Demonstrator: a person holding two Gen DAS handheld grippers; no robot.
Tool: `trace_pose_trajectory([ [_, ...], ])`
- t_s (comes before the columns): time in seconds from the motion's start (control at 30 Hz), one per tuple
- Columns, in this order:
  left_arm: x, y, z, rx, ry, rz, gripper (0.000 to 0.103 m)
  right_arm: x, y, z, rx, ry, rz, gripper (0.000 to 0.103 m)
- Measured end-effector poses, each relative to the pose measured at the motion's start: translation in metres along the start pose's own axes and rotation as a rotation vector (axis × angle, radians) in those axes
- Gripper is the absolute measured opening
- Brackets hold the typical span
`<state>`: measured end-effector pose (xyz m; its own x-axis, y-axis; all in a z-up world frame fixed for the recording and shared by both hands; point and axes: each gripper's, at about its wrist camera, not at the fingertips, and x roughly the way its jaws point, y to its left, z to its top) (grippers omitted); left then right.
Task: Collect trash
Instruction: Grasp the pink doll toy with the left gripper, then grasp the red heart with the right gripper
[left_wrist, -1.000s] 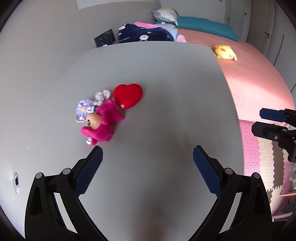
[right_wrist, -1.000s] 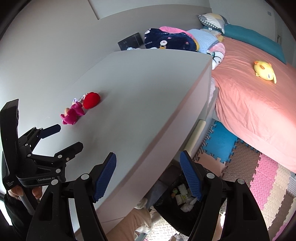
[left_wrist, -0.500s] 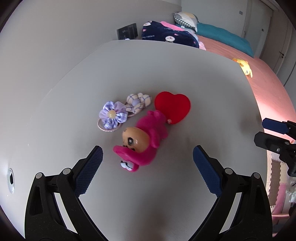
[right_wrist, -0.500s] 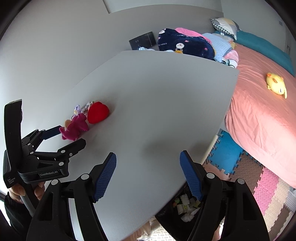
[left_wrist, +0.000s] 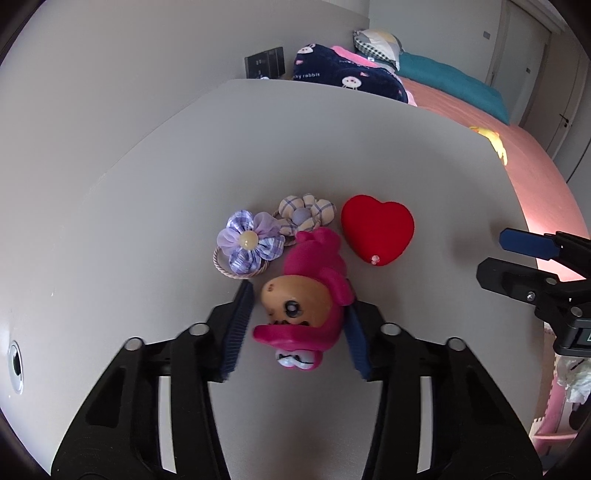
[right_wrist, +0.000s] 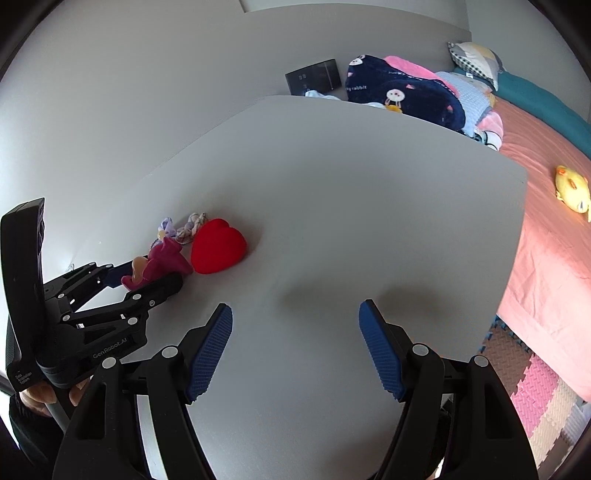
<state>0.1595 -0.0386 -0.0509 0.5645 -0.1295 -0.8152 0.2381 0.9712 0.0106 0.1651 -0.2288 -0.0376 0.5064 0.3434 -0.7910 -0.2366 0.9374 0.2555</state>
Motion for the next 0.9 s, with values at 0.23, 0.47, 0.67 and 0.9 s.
trace_pose_trajectory([
  [0.23,-0.006,0.006,0.001,0.011,-0.017,0.005,0.041,0.011,0.017,0.005,-0.033,0.006,0.015,0.072],
  [0.47,-0.015,0.022,0.003,-0.009,-0.026,0.026,0.041,0.021,0.034,0.013,-0.061,0.005,0.020,0.072],
  [0.67,-0.025,0.037,0.005,-0.028,-0.058,0.074,0.041,0.031,0.051,0.025,-0.097,0.008,0.021,0.072],
  [0.9,-0.026,0.046,0.002,-0.057,-0.054,0.094,0.041,0.047,0.069,0.037,-0.144,0.027,-0.003,0.067],
])
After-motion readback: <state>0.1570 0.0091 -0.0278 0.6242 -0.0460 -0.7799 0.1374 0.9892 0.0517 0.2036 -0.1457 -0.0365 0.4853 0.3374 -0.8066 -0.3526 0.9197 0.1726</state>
